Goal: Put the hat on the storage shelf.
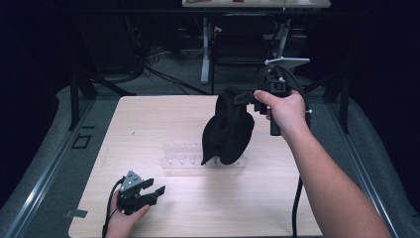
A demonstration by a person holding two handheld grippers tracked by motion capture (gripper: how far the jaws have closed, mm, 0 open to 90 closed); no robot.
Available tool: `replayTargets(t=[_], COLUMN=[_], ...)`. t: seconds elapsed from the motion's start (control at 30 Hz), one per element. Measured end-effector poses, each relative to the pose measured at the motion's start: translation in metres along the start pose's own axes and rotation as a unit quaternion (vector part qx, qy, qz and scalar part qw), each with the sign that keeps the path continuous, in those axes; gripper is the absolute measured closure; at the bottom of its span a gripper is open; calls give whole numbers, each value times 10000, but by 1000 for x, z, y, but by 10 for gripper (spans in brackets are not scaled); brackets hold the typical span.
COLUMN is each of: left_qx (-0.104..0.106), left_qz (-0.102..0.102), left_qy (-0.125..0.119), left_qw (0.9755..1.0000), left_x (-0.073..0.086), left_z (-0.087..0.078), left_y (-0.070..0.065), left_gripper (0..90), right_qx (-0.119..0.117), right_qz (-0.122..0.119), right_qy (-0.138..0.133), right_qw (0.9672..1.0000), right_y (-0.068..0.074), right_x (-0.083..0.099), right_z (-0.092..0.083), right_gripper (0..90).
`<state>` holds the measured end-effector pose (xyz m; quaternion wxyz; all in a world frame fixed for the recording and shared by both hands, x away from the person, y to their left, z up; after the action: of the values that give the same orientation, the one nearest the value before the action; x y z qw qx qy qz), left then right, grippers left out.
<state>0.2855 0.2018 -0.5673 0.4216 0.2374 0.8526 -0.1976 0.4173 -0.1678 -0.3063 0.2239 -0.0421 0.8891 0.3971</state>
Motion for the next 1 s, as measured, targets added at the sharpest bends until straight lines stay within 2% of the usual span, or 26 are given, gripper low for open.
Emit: replayTargets(t=[0.13,0.27,0.63,1.0], left_qx=[94,231,445,518], left_qz=[123,208,472,601], left_qy=[-150,-176,-362,-349], left_qw=[9998,9994,9972,9962], left_x=[-13,-25,-59,-76], left_z=[-1,0,14,22], left_y=[-10,-18,-43,-53], left_gripper=[438,456,476,545], right_qx=[-10,-26,-110,-184], right_qz=[22,50,-54,-123], right_qy=[3,-29,10,8], right_qw=[10000,10000,9999,9998], right_y=[-1,-2,4,13], right_x=[1,3,4,5], right_z=[2,4,11,17], right_gripper=[881,880,879,879])
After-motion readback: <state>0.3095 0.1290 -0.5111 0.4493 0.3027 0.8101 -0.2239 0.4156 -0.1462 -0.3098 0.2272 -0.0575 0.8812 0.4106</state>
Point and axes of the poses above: each handheld gripper's, and its own axes: z roughly forward along the jaws, x roughly out of its underside, y roughly to its left, the point moved 2 cm from there along z, roughly forward along the jaws, and after that the axes turned 1 degree about -y, right-handed, at the moved point
